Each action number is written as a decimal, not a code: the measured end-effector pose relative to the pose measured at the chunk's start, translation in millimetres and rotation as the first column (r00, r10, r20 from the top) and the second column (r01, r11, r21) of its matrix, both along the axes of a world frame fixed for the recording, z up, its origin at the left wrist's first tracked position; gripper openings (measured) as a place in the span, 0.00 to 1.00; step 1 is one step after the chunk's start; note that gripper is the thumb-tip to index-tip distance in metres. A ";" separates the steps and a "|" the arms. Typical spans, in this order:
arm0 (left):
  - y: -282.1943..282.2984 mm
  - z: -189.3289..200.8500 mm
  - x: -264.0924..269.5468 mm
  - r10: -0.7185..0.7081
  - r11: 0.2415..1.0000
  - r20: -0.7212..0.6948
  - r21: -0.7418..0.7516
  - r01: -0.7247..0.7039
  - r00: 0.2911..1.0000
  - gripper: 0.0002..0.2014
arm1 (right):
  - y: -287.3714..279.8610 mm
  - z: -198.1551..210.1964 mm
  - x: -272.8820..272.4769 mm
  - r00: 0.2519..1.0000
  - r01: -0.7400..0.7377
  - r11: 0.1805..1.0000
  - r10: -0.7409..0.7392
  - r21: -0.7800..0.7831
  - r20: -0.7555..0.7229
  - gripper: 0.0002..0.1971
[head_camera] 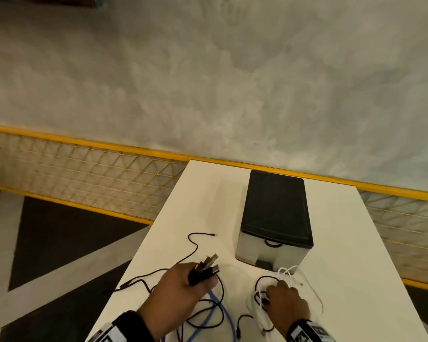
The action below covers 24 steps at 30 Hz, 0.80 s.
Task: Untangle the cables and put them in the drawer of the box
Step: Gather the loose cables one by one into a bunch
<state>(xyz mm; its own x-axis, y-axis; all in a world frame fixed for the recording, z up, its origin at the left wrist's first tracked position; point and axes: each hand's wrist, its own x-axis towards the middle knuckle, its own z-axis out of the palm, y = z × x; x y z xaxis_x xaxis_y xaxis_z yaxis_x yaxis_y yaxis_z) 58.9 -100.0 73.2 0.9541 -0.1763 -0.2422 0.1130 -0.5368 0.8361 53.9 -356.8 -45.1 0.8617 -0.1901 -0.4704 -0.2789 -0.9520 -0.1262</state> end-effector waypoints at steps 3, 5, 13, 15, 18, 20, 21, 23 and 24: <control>-3.4 11.7 0.0 -0.025 0.998 0.001 -0.051 0.025 1.000 0.15 | -1.4 0.3 -3.1 0.997 -0.079 0.996 0.078 -0.047 -0.029 0.19; -4.4 19.6 0.9 -0.025 0.996 -0.022 -0.085 0.023 0.999 0.13 | -2.1 8.7 -4.9 0.992 -0.119 0.993 0.118 -0.012 -0.050 0.19; -14.9 39.0 17.6 -0.062 0.992 0.043 -0.112 0.066 0.997 0.12 | -19.9 153.4 15.0 0.956 -0.161 0.973 0.111 0.168 0.272 0.03; -28.9 48.4 18.8 -0.099 0.981 0.082 -0.161 0.111 0.992 0.10 | -22.0 186.3 9.1 0.918 -0.186 0.954 0.084 0.234 0.388 0.03; -55.0 61.8 18.1 -0.149 0.938 0.170 -0.286 0.194 0.974 0.07 | -18.2 216.0 0.4 0.897 -0.253 0.904 0.085 0.346 0.435 0.02; -73.0 64.5 16.1 -0.216 0.909 0.240 -0.303 0.285 0.946 0.05 | -15.4 223.6 -3.4 0.886 -0.247 0.853 0.007 0.459 0.464 0.02; -81.0 63.0 14.3 -0.251 0.898 0.254 -0.298 0.322 0.934 0.03 | -15.1 224.4 -5.2 0.875 -0.220 0.823 -0.071 0.524 0.479 0.03; -92.6 53.4 10.6 -0.283 0.887 0.252 -0.298 0.353 0.925 0.02 | -16.1 225.0 -9.5 0.844 -0.146 0.749 -0.246 0.646 0.477 0.05; -95.9 46.1 8.8 -0.282 0.896 0.242 -0.279 0.345 0.928 0.03 | -16.4 225.6 -12.4 0.830 -0.105 0.688 -0.337 0.718 0.445 0.06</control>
<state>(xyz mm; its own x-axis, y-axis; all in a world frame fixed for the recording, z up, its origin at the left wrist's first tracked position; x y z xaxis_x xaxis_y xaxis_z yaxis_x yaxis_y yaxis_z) 67.8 -195.9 119.3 0.8582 -0.5103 0.0552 -0.1960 -0.2264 0.9541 41.5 -373.2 180.4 0.9929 -0.1186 -0.0055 -0.0623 -0.4804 -0.8748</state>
